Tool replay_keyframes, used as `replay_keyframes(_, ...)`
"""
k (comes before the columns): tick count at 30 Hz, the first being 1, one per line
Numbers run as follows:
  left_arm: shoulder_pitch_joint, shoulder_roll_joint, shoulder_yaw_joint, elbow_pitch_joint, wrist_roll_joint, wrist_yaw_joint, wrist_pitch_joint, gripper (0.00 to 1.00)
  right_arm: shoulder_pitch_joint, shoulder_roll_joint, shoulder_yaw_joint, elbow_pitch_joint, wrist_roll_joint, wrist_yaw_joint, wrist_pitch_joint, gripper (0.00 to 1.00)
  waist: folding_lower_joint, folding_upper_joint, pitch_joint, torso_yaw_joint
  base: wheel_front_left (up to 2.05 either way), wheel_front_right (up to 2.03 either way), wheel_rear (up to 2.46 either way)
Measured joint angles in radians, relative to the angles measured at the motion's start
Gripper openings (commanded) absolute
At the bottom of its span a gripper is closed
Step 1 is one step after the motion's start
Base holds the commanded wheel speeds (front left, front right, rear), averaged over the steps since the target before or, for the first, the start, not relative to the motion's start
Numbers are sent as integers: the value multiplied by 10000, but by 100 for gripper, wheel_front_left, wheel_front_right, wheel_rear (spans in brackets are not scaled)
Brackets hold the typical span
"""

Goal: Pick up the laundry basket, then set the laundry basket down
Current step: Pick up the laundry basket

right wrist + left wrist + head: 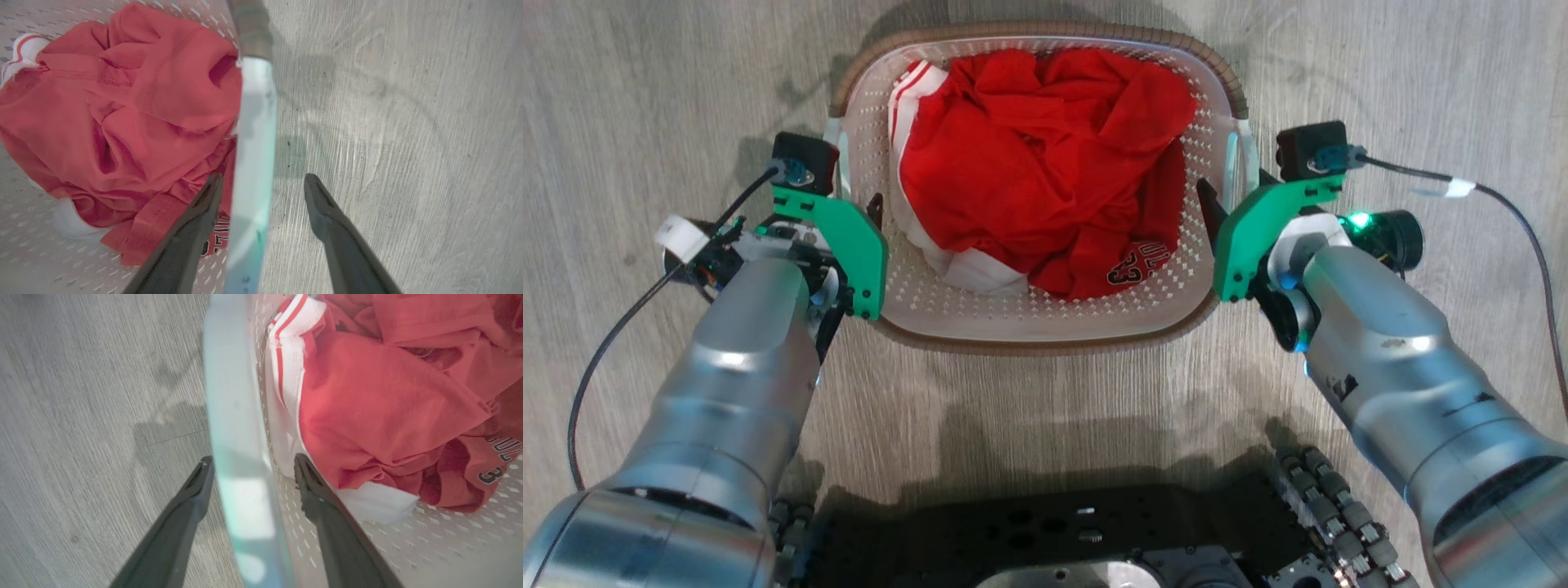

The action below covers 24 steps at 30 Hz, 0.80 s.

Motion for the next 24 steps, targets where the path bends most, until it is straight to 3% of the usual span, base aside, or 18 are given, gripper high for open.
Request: replay_keyframes(24, -433, -8, -539, 25, -360, -173, 516, 100, -752, -2, 1446, 453, 1344, 0, -17, 100, 0, 0, 638, 94, 0, 0, 0)
